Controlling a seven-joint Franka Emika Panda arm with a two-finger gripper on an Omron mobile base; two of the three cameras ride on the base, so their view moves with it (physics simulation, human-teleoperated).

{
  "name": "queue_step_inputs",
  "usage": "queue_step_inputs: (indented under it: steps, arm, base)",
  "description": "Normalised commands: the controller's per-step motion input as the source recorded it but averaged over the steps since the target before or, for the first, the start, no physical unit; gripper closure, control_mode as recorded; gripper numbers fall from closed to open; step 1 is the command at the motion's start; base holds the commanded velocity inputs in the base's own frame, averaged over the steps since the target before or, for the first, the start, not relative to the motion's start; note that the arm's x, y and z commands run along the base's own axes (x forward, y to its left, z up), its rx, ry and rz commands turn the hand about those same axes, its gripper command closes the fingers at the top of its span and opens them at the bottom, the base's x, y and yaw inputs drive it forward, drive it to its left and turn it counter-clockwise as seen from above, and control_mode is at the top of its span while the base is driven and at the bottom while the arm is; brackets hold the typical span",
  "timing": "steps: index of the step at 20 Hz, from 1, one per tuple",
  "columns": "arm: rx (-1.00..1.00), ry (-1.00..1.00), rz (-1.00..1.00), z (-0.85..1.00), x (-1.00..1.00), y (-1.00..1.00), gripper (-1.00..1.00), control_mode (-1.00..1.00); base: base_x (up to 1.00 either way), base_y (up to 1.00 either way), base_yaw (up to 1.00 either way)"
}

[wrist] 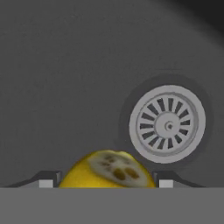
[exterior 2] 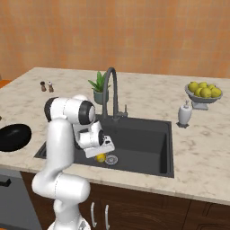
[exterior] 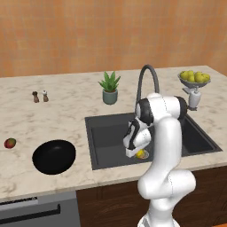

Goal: Pick the lemon from the sink and place it in the bowl. Then pick the bowl and place it in the microwave. Then close the microwave door and press the start button.

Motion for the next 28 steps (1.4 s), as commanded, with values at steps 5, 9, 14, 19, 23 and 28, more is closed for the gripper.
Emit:
queue_step_inputs:
  steps: [5, 9, 14, 19, 23, 28]
  arm:
    - [-0.05, -0.09, -0.05, 1.0, 0.0, 0.8, 1.0, -1.0]
    - [0.0, 0.0, -0.11, 1.0, -0.01, 0.56, 1.0, -1.0]
    - [0.0, 0.0, -0.08, 1.0, -0.33, 0.14, 1.0, -1.0]
    - [0.0, -0.02, -0.06, 0.96, -0.65, 0.09, 1.0, -1.0]
    - [0.0, -0.1, -0.03, 0.72, -0.92, 0.17, 1.0, -1.0]
    - [0.0, -0.03, 0.0, 0.61, -0.84, 0.45, 1.0, -1.0]
  base:
    - [0.0, 0.0, 0.0]
    - [0.0, 0.0, 0.0]
    - [0.0, 0.0, 0.0]
    - [0.0, 0.0, 0.0]
    - [0.0, 0.0, 0.0]
    - [0.0, 0.0, 0.0]
